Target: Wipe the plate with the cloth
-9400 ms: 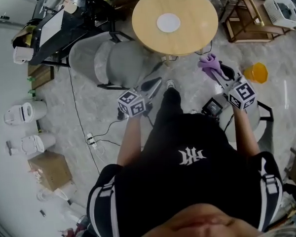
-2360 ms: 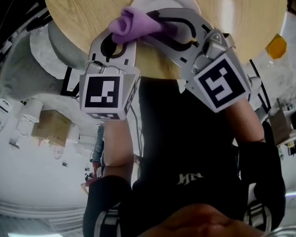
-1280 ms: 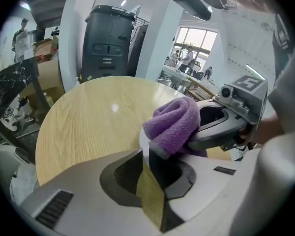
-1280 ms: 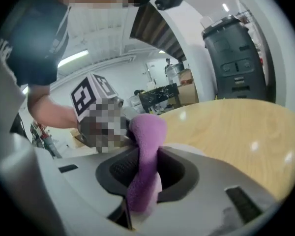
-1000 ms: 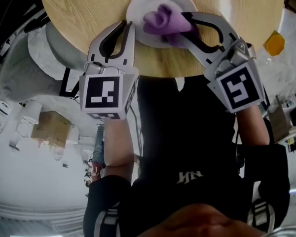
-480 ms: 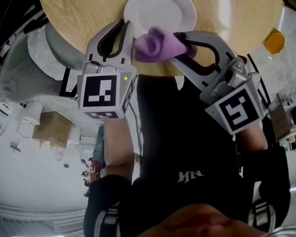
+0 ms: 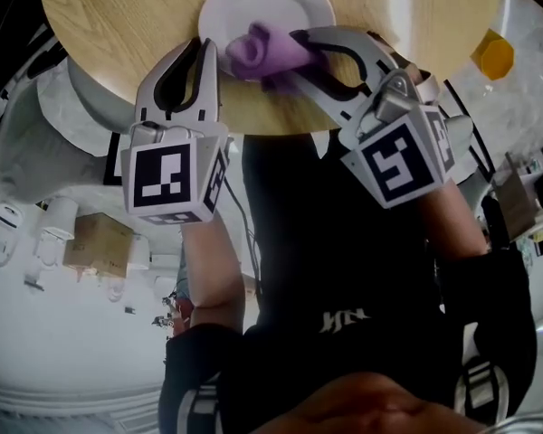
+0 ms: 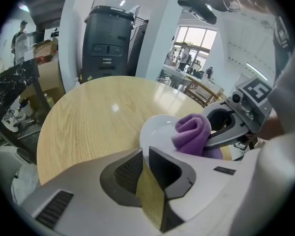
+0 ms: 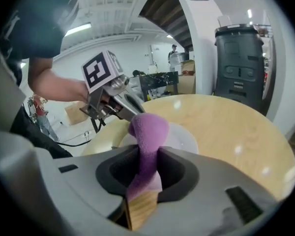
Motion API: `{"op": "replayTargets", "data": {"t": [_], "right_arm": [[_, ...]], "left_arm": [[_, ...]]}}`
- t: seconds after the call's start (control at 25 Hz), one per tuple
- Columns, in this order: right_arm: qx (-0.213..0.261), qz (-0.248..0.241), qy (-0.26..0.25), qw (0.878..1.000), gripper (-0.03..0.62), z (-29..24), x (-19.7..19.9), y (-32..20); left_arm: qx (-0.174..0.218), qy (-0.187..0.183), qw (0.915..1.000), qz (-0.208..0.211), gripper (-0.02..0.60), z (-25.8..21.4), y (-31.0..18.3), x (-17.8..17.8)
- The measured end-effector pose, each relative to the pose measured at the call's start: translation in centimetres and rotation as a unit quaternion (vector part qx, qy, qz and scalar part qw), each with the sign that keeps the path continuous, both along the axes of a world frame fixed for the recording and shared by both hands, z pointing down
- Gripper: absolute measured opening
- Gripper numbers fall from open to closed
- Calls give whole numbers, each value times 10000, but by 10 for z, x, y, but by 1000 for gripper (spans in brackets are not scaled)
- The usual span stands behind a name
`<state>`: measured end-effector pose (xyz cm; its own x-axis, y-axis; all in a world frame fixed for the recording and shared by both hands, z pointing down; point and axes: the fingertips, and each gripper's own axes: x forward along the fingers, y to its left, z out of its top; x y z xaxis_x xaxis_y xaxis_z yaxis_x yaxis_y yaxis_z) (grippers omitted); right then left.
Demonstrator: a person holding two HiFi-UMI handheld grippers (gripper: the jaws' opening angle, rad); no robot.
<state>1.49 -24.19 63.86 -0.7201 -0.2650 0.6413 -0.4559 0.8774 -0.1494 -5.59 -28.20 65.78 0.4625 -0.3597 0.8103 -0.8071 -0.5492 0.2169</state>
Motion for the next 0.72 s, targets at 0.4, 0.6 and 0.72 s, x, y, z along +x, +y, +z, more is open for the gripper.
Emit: {"op": "replayTargets", "data": {"t": [0.4,0.6,0.72], "right_arm": [[-157,658,595,9959,100,7,69,3],[65,284,144,9995,100,-16,51,-15],[270,-117,-350,9990,100,-54,44,-20]], "left_arm": [[7,-54,10000,48,41,5,5,6],[-1,-141,9999,-60,41,8,-3,7],[111,24,9998,-176,32,3,-2,8]]}}
